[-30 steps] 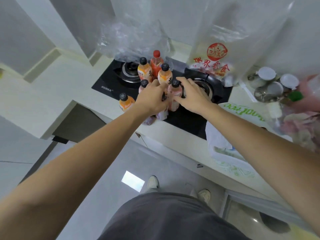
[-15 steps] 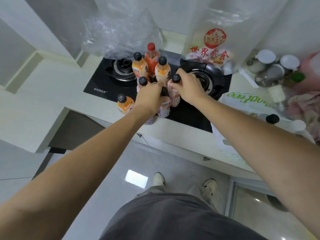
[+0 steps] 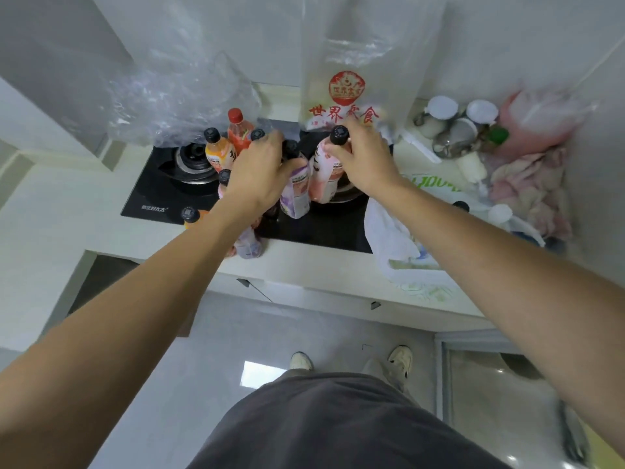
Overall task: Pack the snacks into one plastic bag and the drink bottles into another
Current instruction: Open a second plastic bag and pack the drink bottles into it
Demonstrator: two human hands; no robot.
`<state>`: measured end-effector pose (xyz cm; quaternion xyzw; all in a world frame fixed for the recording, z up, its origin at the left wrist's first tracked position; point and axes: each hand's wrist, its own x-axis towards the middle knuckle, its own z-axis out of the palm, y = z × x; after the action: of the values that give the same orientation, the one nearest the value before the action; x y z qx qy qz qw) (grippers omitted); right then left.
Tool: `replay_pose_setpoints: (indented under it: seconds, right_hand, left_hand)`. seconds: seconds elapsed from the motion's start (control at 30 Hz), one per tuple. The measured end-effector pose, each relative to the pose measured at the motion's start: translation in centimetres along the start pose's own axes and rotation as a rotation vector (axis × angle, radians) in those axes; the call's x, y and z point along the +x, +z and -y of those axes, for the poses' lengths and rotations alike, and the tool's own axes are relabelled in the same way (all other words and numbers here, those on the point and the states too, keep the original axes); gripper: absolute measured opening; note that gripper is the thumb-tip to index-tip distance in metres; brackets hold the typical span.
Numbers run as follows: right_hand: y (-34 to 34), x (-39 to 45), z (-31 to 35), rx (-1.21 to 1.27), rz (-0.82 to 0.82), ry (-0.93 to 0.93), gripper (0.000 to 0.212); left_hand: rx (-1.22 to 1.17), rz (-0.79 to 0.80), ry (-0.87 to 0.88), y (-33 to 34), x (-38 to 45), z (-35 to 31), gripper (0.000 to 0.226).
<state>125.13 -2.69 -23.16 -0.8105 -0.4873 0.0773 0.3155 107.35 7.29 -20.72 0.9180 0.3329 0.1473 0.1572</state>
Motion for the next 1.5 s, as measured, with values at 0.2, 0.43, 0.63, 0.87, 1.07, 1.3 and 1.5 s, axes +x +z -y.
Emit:
replay_pose_setpoints:
  seconds: [0.2,0.43,0.63,0.87,1.07,1.3,1.5]
  right_hand:
    - [-7.5,-1.1,-4.2,0.007,-0.13,0.074,0.035]
    - [-13.4,-4.4,-11.3,-0.044,-0.183,0.162,0.032]
    - [-16.0,-7.3,-16.0,-0.063,-0.158,0.201,0.028]
    - [-15.7,-8.5,-19.4,-0.097,-0.066,0.246,0.033]
    - [-13.7,-7.8,-21.1,-0.156,0.063,0.294,0.028]
    - [-13.4,-6.4,-22.9,-0.062,0.095,0.351,0.025]
    - [-14.1,-6.2,-24.1,-0.16,0.15,0.336,0.028]
  left_hand:
    - [-0.031,-0.028,0.099,-0.3,3.5,-7.1,0.042]
    - [-0.159,0.039,0.123,4.2,5.5,-15.1,0.039]
    - [-0.161,0.114,0.15,8.2,5.6,-19.4,0.039]
    - [-0.097,0.21,0.12,11.9,5.8,-21.0,0.041]
    - [-0.109,0.245,0.069,14.6,6.2,-21.0,0.041]
    - [-0.189,0.277,0.128,17.1,6.7,-21.1,0.034]
    - [-0.168,0.347,0.118,18.4,7.3,-21.5,0.032]
